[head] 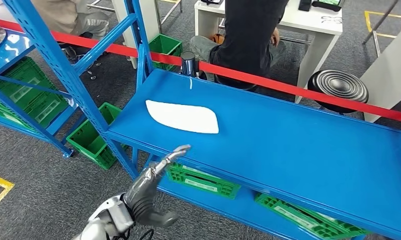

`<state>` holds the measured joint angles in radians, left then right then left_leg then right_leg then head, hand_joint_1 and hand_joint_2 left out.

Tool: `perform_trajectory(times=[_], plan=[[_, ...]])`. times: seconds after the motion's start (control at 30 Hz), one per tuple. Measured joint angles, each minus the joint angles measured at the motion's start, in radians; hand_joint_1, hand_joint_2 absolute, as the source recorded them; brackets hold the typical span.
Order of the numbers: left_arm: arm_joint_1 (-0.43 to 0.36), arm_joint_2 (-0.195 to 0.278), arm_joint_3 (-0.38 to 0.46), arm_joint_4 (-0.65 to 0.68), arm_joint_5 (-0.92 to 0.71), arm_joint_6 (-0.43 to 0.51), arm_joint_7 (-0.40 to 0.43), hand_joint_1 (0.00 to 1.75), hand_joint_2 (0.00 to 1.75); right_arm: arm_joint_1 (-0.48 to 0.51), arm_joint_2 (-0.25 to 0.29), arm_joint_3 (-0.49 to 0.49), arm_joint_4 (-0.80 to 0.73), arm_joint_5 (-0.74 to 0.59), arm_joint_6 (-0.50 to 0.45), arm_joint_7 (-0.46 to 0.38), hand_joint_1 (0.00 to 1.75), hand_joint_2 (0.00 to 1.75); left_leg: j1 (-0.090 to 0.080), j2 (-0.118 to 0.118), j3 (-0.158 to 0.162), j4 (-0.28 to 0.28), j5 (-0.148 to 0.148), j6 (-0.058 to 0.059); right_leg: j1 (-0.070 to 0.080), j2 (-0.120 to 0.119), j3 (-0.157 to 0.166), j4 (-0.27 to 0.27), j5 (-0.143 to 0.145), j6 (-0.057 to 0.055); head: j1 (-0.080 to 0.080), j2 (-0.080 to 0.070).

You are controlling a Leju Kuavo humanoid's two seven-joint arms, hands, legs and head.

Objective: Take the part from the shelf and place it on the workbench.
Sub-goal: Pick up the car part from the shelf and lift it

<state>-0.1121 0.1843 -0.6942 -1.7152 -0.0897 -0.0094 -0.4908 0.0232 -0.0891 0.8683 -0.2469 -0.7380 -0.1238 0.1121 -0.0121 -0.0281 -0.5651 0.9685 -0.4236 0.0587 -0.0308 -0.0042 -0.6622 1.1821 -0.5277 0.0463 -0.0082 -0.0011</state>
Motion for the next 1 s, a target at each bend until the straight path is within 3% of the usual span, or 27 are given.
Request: perform_trajectory(times=[0.03, 0.1, 0.17, 0.27, 0.37, 0.4, 0.43, 0.47, 0.57, 0.63, 0.7, 0.77, 0.8, 0.87, 0.93, 0.97, 1.0], plan=[[0.000, -0.001, -0.001, 0.006, -0.085, 0.077, 0.014, 0.00, 1.75, 0.003, -0.003, 0.000, 0.000, -0.006, -0.006, 0.000, 0.00, 0.00, -0.001, -0.003, -0.001, 0.006, -0.005, -0.003, 0.000, 0.001, 0.031, -0.073, 0.031, 0.004, 0.000, 0.000], [-0.001, 0.000, -0.005, 0.024, -0.249, 0.215, 0.056, 0.00, 1.75, 0.006, -0.006, 0.000, -0.004, -0.016, -0.020, 0.001, 0.00, 0.00, -0.005, -0.007, -0.004, 0.021, -0.016, -0.011, 0.003, 0.002, 0.075, -0.166, 0.067, -0.002, -0.001, 0.000], [-0.004, 0.001, -0.014, 0.052, -0.396, 0.325, 0.104, 0.00, 1.75, 0.008, -0.007, 0.000, -0.011, -0.026, -0.032, 0.006, 0.00, 0.00, -0.007, -0.008, -0.007, 0.028, -0.022, -0.017, 0.006, 0.003, 0.083, -0.177, 0.072, -0.014, -0.002, 0.000], [-0.008, 0.002, -0.026, 0.089, -0.497, 0.398, 0.142, 0.00, 1.75, 0.012, -0.008, 0.001, -0.024, -0.034, -0.042, 0.011, 0.00, 0.00, -0.001, 0.000, -0.021, 0.064, -0.049, -0.031, -0.004, 0.002, 0.088, -0.180, 0.074, -0.027, -0.004, 0.000], [-0.014, 0.003, -0.034, 0.119, -0.560, 0.431, 0.185, 0.00, 1.75, 0.014, -0.010, 0.001, -0.031, -0.040, -0.044, 0.012, 0.00, 0.00, 0.014, 0.015, -0.108, 0.246, -0.136, -0.055, -0.008, 0.001, 0.092, -0.181, 0.071, -0.035, -0.008, 0.000], [-0.014, 0.003, -0.036, 0.131, -0.582, 0.441, 0.204, 0.00, 1.75, 0.016, -0.010, 0.003, -0.034, -0.043, -0.045, 0.012, 0.00, 0.00, 0.020, 0.018, -0.137, 0.303, -0.153, -0.060, -0.008, 0.001, 0.092, -0.181, 0.070, -0.035, -0.008, 0.000], [-0.014, 0.003, -0.038, 0.144, -0.595, 0.448, 0.222, 0.00, 1.75, 0.017, -0.011, 0.004, -0.036, -0.046, -0.047, 0.012, 0.00, 0.00, 0.025, 0.020, -0.152, 0.326, -0.152, -0.064, -0.008, 0.000, 0.092, -0.180, 0.070, -0.035, -0.008, 0.000], [-0.014, 0.003, -0.040, 0.156, -0.602, 0.454, 0.236, 0.00, 1.75, 0.017, -0.011, 0.007, -0.039, -0.048, -0.050, 0.013, 0.00, 0.00, 0.029, 0.023, -0.145, 0.306, -0.131, -0.066, -0.009, 0.000, 0.093, -0.180, 0.070, -0.035, -0.008, 0.000], [-0.018, 0.003, -0.041, 0.179, -0.606, 0.461, 0.255, 0.00, 1.75, 0.017, -0.012, 0.014, -0.047, -0.052, -0.057, 0.013, 0.00, 0.00, 0.034, 0.033, -0.050, 0.105, -0.037, -0.065, -0.008, 0.001, 0.098, -0.180, 0.067, -0.029, -0.008, 0.000], [-0.021, 0.002, -0.041, 0.188, -0.607, 0.461, 0.258, 0.00, 1.75, 0.017, -0.014, 0.017, -0.050, -0.053, -0.059, 0.013, 0.00, 0.00, 0.027, 0.035, -0.020, 0.039, -0.025, -0.057, -0.006, 0.000, 0.097, -0.180, 0.065, -0.017, -0.008, 0.000], [-0.023, 0.002, -0.041, 0.196, -0.611, 0.463, 0.259, 0.00, 1.75, 0.017, -0.015, 0.018, -0.053, -0.054, -0.059, 0.013, 0.00, 0.00, 0.020, 0.030, -0.018, 0.034, -0.026, -0.043, -0.007, -0.002, 0.097, -0.185, 0.066, -0.001, -0.007, 0.000], [-0.024, 0.001, -0.042, 0.201, -0.624, 0.468, 0.262, 0.00, 1.75, 0.017, -0.017, 0.019, -0.055, -0.055, -0.059, 0.013, 0.00, 0.00, 0.020, 0.027, -0.008, 0.022, -0.018, -0.027, -0.009, -0.003, 0.088, -0.164, 0.053, 0.004, -0.005, 0.000], [-0.026, 0.000, -0.042, 0.203, -0.632, 0.472, 0.266, 0.00, 1.75, 0.017, -0.017, 0.020, -0.056, -0.055, -0.059, 0.013, 0.00, 0.00, 0.021, 0.027, -0.003, 0.016, -0.014, -0.020, -0.008, -0.003, 0.068, -0.124, 0.033, 0.000, -0.004, 0.000], [-0.026, -0.002, -0.043, 0.208, -0.655, 0.475, 0.277, 0.00, 1.75, 0.017, -0.020, 0.024, -0.057, -0.056, -0.059, 0.013, 0.00, 0.00, 0.016, 0.026, -0.002, 0.014, -0.013, -0.012, -0.006, -0.001, 0.000, 0.013, -0.023, -0.012, -0.001, 0.000], [-0.025, -0.002, -0.043, 0.220, -0.685, 0.474, 0.293, 0.00, 1.75, 0.018, -0.024, 0.031, -0.057, -0.060, -0.059, 0.013, 0.00, 0.00, 0.009, 0.022, -0.002, 0.014, -0.014, -0.009, -0.002, 0.000, -0.053, 0.113, -0.050, -0.012, 0.000, 0.000], [-0.027, -0.002, -0.041, 0.230, -0.696, 0.472, 0.300, 0.00, 1.75, 0.018, -0.026, 0.035, -0.057, -0.062, -0.057, 0.012, 0.00, 0.00, 0.006, 0.020, -0.001, 0.014, -0.014, -0.008, -0.001, 0.000, -0.053, 0.106, -0.039, -0.008, 0.000, 0.000], [-0.030, -0.002, -0.038, 0.243, -0.700, 0.468, 0.305, 0.00, 1.75, 0.016, -0.027, 0.040, -0.057, -0.063, -0.055, 0.012, 0.00, 0.00, 0.004, 0.017, 0.000, 0.015, -0.015, -0.008, 0.001, 0.000, -0.031, 0.055, -0.014, -0.002, 0.000, 0.000]])
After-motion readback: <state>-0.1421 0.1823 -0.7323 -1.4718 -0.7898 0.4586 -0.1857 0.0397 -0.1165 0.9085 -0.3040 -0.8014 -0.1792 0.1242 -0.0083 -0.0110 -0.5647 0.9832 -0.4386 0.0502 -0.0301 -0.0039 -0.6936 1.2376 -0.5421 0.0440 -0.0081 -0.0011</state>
